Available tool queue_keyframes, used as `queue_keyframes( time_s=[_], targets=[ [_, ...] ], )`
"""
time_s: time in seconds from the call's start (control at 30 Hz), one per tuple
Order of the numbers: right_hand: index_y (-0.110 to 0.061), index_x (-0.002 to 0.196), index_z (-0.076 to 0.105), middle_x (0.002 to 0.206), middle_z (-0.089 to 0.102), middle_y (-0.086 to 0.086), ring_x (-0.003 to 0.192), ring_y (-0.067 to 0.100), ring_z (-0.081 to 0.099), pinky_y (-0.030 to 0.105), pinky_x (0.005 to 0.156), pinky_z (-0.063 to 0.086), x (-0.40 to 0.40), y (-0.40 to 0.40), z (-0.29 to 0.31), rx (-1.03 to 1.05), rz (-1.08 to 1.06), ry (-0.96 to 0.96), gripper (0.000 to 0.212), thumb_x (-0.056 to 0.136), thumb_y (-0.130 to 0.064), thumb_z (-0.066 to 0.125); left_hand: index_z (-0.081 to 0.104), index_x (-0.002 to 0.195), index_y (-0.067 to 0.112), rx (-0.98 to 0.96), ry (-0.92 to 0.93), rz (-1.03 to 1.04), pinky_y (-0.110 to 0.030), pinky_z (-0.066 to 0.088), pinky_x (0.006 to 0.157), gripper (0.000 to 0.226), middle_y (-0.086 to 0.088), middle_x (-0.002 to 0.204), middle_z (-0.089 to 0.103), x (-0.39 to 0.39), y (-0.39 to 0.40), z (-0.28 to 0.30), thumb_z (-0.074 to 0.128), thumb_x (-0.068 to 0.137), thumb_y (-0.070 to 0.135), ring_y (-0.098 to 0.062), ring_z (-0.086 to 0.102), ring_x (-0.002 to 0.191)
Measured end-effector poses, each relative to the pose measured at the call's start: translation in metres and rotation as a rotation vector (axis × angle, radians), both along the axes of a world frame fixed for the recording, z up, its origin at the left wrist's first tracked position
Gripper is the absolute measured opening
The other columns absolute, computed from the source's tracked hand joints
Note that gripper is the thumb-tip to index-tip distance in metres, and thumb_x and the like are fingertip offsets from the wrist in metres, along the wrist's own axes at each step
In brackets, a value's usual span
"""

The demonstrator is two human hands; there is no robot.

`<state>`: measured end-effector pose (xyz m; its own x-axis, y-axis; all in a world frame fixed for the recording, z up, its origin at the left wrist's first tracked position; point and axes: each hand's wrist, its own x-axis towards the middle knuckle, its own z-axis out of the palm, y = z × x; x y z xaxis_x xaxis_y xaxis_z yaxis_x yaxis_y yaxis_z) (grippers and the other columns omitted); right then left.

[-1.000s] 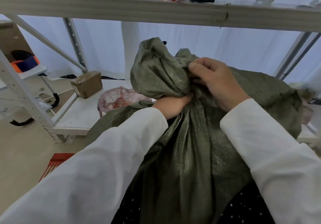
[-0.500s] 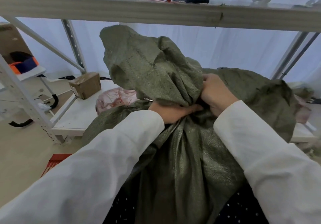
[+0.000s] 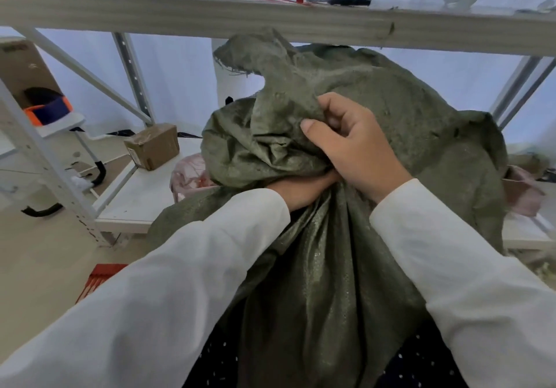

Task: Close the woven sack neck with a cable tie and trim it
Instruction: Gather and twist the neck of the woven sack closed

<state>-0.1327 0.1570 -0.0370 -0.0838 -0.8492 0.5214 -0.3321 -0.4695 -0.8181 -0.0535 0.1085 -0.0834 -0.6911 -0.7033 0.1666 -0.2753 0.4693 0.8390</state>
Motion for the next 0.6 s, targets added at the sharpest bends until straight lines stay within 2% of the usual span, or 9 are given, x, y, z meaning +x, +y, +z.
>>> queue_keyframes(
  time_s=[0.1, 0.2, 0.23, 0.3, 0.37, 0.4, 0.47, 0.53, 0.6],
  targets=[
    [-0.021, 0.081, 0.065, 0.071, 0.066, -0.013, 0.072, 0.003, 0.061, 0.023, 0.07, 0.051, -0.018, 0.009, 0.01, 0.003, -0.099, -0.019, 0.01, 0.088, -0.022, 0.058, 0.03, 0.143, 0.016, 0.178, 0.108, 0.056, -0.024, 0.007, 0.117, 0.056, 0.001, 0.152, 0.028, -0.002, 0.005, 0.003, 0.051, 0.092, 0.028, -0.014, 0.021, 0.141],
    [-0.022, 0.086, 0.065, 0.082, 0.065, -0.01, 0.078, 0.003, 0.059, 0.032, 0.081, 0.053, -0.044, 0.015, 0.009, 0.004, -0.515, -0.007, 0.019, 0.086, -0.04, 0.059, 0.03, 0.143, 0.021, 0.261, 0.101, 0.155, -0.027, 0.012, 0.115, 0.063, 0.005, 0.151, 0.03, 0.0, 0.005, 0.0, 0.054, 0.089, 0.043, -0.015, 0.024, 0.14],
    [-0.021, 0.098, 0.064, 0.094, 0.065, -0.007, 0.088, 0.005, 0.059, 0.033, 0.088, 0.052, -0.053, 0.016, 0.007, 0.057, -0.635, 0.025, 0.03, 0.083, -0.047, 0.06, 0.028, 0.144, 0.022, 0.276, 0.102, 0.17, -0.027, 0.012, 0.115, 0.065, 0.006, 0.151, 0.03, 0.0, 0.004, -0.002, 0.053, 0.089, 0.045, -0.014, 0.024, 0.14],
    [-0.018, 0.127, 0.047, 0.126, 0.055, 0.001, 0.117, 0.017, 0.05, 0.039, 0.102, 0.042, -0.071, 0.019, 0.002, 0.307, -0.76, 0.098, 0.071, 0.073, -0.063, 0.061, 0.027, 0.144, 0.024, 0.284, 0.127, 0.173, -0.028, 0.011, 0.116, 0.066, 0.008, 0.152, 0.027, 0.0, 0.003, -0.004, 0.052, 0.088, 0.048, -0.013, 0.022, 0.141],
    [-0.015, 0.142, 0.026, 0.144, 0.039, 0.008, 0.132, 0.029, 0.038, 0.046, 0.108, 0.033, -0.078, 0.02, -0.002, 0.594, -0.733, 0.174, 0.104, 0.064, -0.074, 0.06, 0.026, 0.144, 0.025, 0.233, 0.122, 0.163, -0.026, 0.007, 0.116, 0.065, 0.008, 0.153, 0.025, -0.003, 0.007, -0.003, 0.05, 0.089, 0.048, -0.011, 0.019, 0.142],
    [-0.013, 0.144, 0.02, 0.146, 0.037, 0.009, 0.133, 0.03, 0.037, 0.045, 0.108, 0.032, -0.077, 0.02, -0.004, 0.683, -0.694, 0.206, 0.109, 0.064, -0.074, 0.061, 0.026, 0.144, 0.025, 0.198, 0.107, 0.157, -0.025, 0.007, 0.115, 0.064, 0.009, 0.153, 0.025, -0.005, 0.008, -0.004, 0.049, 0.089, 0.047, -0.011, 0.018, 0.142],
    [-0.01, 0.138, 0.034, 0.135, 0.05, 0.008, 0.12, 0.026, 0.051, 0.038, 0.098, 0.043, -0.07, 0.019, -0.009, 0.73, -0.574, 0.159, 0.094, 0.067, -0.062, 0.068, 0.026, 0.144, 0.026, 0.159, 0.094, 0.148, -0.025, 0.007, 0.116, 0.062, 0.008, 0.153, 0.025, -0.006, 0.006, -0.005, 0.047, 0.09, 0.047, -0.01, 0.018, 0.142],
    [-0.011, 0.105, 0.062, 0.106, 0.068, 0.008, 0.092, 0.02, 0.066, 0.034, 0.08, 0.053, -0.063, 0.017, -0.011, 0.626, -0.429, 0.004, 0.044, 0.073, -0.038, 0.075, 0.025, 0.144, 0.026, 0.158, 0.029, 0.125, -0.028, 0.008, 0.118, 0.064, 0.008, 0.153, 0.025, -0.007, 0.004, -0.005, 0.048, 0.089, 0.05, -0.011, 0.019, 0.142],
    [-0.01, 0.079, 0.067, 0.085, 0.072, 0.013, 0.08, 0.027, 0.069, 0.04, 0.077, 0.057, -0.059, 0.013, -0.01, 0.47, -0.407, -0.216, 0.007, 0.075, -0.014, 0.071, 0.029, 0.143, 0.027, 0.181, -0.043, 0.034, -0.032, 0.012, 0.119, 0.07, 0.011, 0.151, 0.03, -0.007, 0.003, -0.006, 0.052, 0.084, 0.056, -0.01, 0.024, 0.14]
  ],
)
